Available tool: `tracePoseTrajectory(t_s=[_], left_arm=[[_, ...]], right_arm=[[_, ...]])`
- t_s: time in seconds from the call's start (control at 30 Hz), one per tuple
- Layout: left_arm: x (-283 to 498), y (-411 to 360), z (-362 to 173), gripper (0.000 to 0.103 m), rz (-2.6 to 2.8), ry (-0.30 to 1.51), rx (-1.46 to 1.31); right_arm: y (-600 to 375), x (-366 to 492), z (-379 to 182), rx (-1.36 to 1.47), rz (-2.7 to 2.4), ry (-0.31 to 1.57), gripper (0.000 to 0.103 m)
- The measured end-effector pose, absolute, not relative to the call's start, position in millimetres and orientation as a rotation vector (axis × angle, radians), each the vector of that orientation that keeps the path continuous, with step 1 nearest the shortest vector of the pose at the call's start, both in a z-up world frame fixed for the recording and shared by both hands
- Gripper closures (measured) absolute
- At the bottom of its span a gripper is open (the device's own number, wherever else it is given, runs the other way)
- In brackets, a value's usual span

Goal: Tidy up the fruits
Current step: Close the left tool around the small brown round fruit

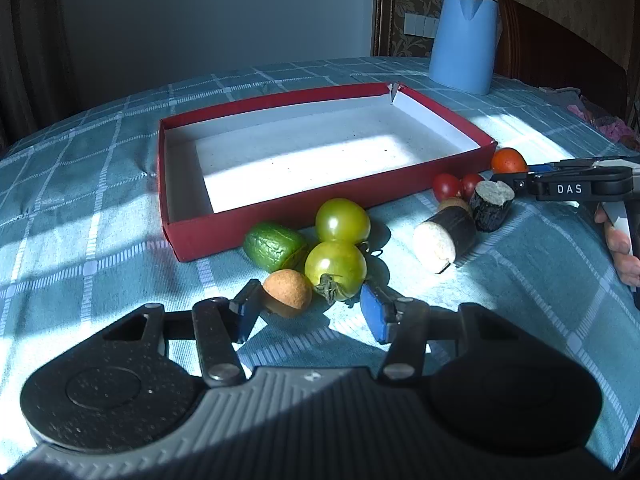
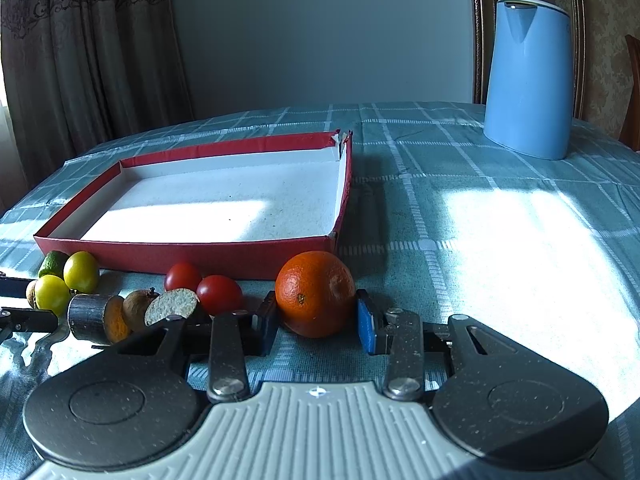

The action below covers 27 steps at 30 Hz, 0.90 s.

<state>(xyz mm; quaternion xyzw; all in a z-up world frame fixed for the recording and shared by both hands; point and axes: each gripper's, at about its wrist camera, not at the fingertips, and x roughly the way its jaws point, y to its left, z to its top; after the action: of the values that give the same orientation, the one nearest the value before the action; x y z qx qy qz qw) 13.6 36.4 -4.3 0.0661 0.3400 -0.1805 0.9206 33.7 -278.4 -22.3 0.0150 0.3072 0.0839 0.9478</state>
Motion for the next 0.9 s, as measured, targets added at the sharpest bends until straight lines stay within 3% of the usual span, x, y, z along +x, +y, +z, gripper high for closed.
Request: tracePoseTrajectory(t_s=[0.07,0.13,0.2,0.37,0.43,0.5,0.73,0.77,0.83,0.9], left_arm=[[5.5,35.5,-5.2,0.058,-0.345,0.679,0.140],[-3.6,36.0,-5.6,0.089,-0.329,0.657,0.151],[-7.4,39.5,-5.6,0.095,-0.314,0.655,0.139],[-5.6,40.7,-5.2,0.092,-0.293,0.651,0.124],[-4.6,37.5,-5.3,0.075,-0.261,0.646,0.143],[-1.2,35.4,-5.2,0.065,-0.275,0.651,0.137],[13.1,17.1,-5.8,0.065,-0.257,0.673,0.119],[11.5,15.7,-6.4,0.067,-0.256,0.666,0.120],[7.6,15.7,-7.0,0.082,-0.255,0.658,0.118],[1.2,17.2,-7.0,0.082,-0.247,0.656,0.106]], right_arm=[[-278.5,33.6,-22.4,0.031,0.171,0.625,0.064],[-278.9,33.0,-22.4,0.033,0.168,0.623,0.064],[-279.6,32.6,-22.3,0.037,0.163,0.622,0.064],[-278.9,32.3,-22.3,0.034,0.162,0.623,0.064],[-278.8,32.5,-22.1,0.033,0.161,0.624,0.064],[-278.3,32.5,-22.0,0.029,0.160,0.624,0.064],[-278.6,32.1,-21.7,0.032,0.160,0.623,0.064],[-278.9,32.0,-21.7,0.034,0.161,0.622,0.064],[-279.3,30.9,-21.3,0.036,0.156,0.614,0.064],[-280.2,28.9,-20.4,0.043,0.154,0.603,0.064]])
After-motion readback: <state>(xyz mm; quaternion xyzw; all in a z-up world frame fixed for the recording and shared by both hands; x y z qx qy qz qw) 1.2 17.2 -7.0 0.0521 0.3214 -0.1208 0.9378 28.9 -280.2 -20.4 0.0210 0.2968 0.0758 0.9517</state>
